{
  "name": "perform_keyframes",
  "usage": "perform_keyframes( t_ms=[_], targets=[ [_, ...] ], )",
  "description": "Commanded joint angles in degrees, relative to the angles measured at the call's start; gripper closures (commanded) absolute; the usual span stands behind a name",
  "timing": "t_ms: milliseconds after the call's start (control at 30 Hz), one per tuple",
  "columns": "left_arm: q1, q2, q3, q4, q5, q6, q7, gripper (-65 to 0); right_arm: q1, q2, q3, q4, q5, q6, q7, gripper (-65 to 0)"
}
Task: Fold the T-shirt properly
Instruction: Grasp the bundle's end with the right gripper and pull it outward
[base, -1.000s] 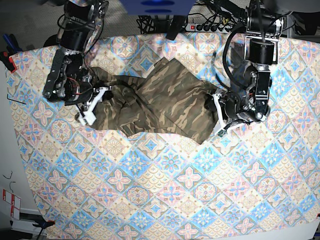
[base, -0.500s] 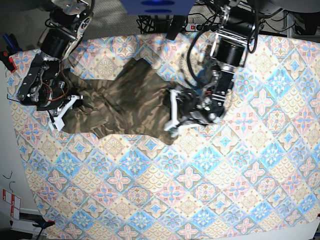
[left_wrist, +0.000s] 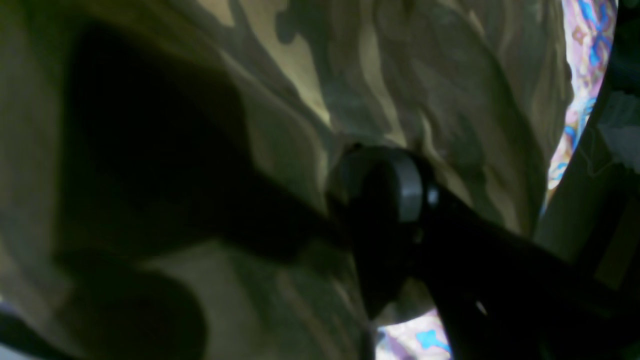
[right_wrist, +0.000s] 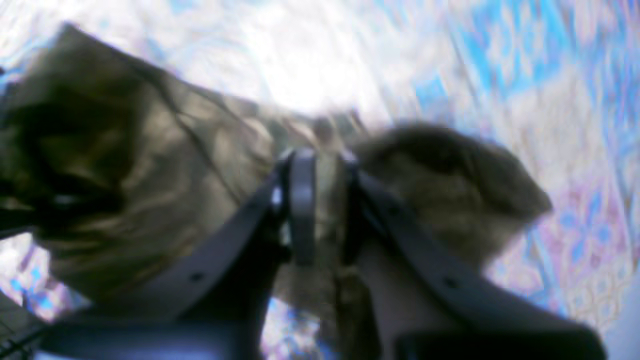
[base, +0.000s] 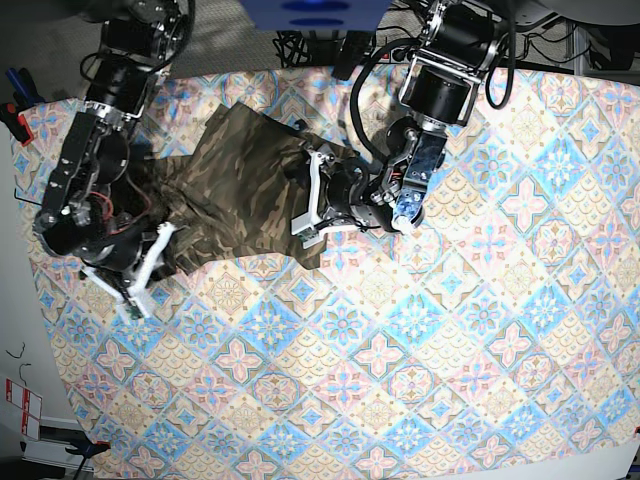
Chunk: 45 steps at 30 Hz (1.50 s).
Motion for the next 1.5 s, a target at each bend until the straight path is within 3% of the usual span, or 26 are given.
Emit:
perform_keyframes(
  t_ms=[0,200,333,533,700,900,1100,1200,1367,1467],
  targets=[
    [0.02,-0.11,-0.11,0.31,1.65,0.56,1.33,-32.4,0.6,0.51,-1.45,1.37,0.55,0.12,0.49,-7.4],
    [0.38,-0.64,-0.11,0.31,1.65,0.56,1.33,-32.5,-1.16,0.16,-6.38,1.55,0.03,0.12,0.49,-7.7],
    [0.38,-1.08,-0.11,0.31,1.47,0.56,1.33,-32.7,-1.07,-0.19,0.13,1.19,0.03,0.12,0.49,-9.8],
    [0.38,-1.08,-0.11,0.31,1.65,0.56,1.33,-32.7,-0.72,1.48,14.9,0.23,-1.56,0.12,0.49,-33.9],
    [0.38,-1.08,-0.11,0.31,1.74,0.56,1.33,-32.7,-0.54,3.41,21.84,-11.73,-4.1,0.12,0.49,-50.8],
    [0.46,-1.08,-0.11,0.31,1.74,0.56,1.42,-32.7,-0.63,5.08,21.84,-26.06,-4.1,0.12,7.3,-51.0],
    [0.46,-2.22,-0.02,0.31,1.39,0.56,1.42,-32.7,-0.63,6.4,21.84,-27.99,-4.54,0.12,11.87,-51.0],
    [0.46,-2.57,-0.02,0.31,1.39,0.56,1.42,-32.7,-0.45,8.6,21.84,-27.9,-8.41,0.12,13.81,-51.0],
    [0.46,-2.75,-0.02,0.31,1.39,0.56,1.42,-32.7,2.01,8.77,22.02,-28.08,-18.43,0.12,17.06,-51.0],
    [0.46,-2.75,-0.02,0.31,1.47,0.56,1.42,-32.7,2.1,8.69,21.93,-29.31,-20.28,0.12,18.11,-51.0]
  ],
)
